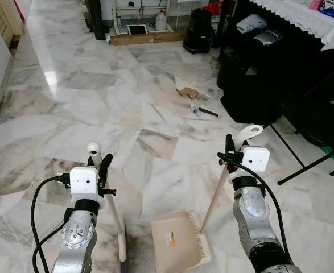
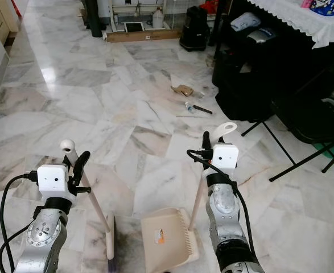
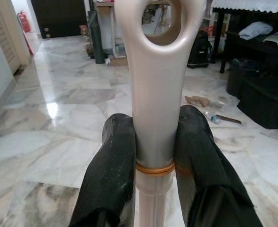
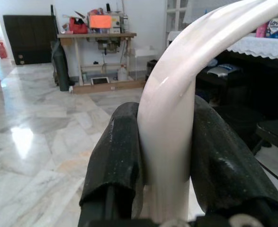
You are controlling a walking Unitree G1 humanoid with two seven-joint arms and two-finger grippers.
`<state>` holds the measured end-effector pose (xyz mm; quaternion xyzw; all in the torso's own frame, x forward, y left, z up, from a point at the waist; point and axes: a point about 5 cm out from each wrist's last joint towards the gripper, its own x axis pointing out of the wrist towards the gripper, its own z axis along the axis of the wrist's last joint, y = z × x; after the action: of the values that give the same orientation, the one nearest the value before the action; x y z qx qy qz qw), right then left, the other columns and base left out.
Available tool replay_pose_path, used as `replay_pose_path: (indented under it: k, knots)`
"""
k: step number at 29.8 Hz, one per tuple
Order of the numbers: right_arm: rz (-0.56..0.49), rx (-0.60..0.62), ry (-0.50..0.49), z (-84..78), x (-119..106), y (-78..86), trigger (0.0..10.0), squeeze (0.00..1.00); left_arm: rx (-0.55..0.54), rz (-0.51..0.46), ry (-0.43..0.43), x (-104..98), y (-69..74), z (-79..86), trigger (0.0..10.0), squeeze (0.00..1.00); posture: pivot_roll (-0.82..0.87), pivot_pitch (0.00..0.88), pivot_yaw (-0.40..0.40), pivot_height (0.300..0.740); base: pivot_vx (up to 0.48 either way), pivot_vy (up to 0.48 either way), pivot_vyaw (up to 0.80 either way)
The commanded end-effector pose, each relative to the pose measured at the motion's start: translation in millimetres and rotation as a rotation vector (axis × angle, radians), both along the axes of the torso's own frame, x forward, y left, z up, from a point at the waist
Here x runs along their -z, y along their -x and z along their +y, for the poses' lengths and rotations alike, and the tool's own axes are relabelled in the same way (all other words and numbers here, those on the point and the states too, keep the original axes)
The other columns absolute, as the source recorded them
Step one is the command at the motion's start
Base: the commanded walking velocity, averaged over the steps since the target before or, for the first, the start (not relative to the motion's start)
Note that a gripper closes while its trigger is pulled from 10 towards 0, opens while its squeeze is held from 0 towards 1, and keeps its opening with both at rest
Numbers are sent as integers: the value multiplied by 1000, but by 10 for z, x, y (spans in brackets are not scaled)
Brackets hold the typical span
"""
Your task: Sweep floor
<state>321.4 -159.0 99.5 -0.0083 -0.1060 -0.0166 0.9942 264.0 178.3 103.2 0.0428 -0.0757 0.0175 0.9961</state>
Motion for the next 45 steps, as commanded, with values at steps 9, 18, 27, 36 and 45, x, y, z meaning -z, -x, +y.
replay_pose_path:
  k: [9, 18, 27, 36, 45]
  knots:
    - [-52, 10, -5, -25, -82, 6, 10000, 0, -9, -16, -7, -42, -8, 37, 10000, 0, 19, 82, -39, 740, 301, 0, 0]
    - [-54, 25, -6, -35, -81, 6, 10000, 0, -6, -20, -9, -54, -24, 31, 10000, 0, 22, 77, -36, 740, 304, 0, 0]
    - [-55, 28, -4, -35, -91, -7, 10000, 0, -3, -22, -8, -56, -27, 23, 10000, 4, 22, 69, -40, 740, 305, 0, 0]
    - [-50, 30, 1, -35, -81, -6, 10000, 0, -1, -28, -9, -66, -35, 12, 10000, 4, 20, 63, -42, 740, 305, 0, 0]
    - [-48, 29, -2, -25, -79, -11, 10000, 0, 5, -25, -10, -52, -35, -2, 10000, 4, 20, 59, -44, 740, 304, 0, 0]
